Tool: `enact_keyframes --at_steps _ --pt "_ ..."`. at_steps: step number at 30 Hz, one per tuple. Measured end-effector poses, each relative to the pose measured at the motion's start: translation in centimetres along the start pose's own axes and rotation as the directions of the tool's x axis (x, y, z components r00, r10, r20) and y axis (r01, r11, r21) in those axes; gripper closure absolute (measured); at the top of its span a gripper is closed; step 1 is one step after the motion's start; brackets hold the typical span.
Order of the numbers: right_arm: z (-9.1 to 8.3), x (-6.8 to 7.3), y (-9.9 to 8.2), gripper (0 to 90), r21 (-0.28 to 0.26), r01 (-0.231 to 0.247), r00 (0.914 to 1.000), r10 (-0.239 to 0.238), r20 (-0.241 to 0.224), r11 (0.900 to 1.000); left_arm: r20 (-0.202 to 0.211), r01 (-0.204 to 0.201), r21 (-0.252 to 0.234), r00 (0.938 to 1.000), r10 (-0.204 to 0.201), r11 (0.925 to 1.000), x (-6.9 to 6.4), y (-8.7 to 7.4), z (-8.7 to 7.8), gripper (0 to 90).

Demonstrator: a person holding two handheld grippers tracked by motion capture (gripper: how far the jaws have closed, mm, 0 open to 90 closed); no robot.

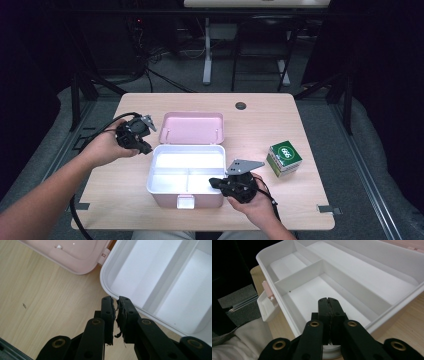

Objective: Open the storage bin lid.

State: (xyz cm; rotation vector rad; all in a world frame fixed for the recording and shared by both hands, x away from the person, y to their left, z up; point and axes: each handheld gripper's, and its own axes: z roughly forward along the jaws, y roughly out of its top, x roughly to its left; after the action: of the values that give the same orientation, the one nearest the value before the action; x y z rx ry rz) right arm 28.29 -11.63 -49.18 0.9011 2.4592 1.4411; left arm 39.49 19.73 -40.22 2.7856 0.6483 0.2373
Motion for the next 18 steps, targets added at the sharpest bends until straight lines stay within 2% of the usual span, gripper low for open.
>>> enact_keyframes --at_steps 7,18 --pt "0.0 0.0 0.0 89.7 -0.002 0.0 1.0 0.0 0.001 1.0 0.017 -0.053 0.008 0.9985 0.053 0.9986 -0.8 0.3 0.1 83.1" --pt "0.0 0.1 -0.1 89.6 -0.005 0.002 1.0 -0.002 0.005 1.0 0.043 -0.078 0.0 0.9961 0.078 0.997 -1.8 0.5 0.5 84.2"
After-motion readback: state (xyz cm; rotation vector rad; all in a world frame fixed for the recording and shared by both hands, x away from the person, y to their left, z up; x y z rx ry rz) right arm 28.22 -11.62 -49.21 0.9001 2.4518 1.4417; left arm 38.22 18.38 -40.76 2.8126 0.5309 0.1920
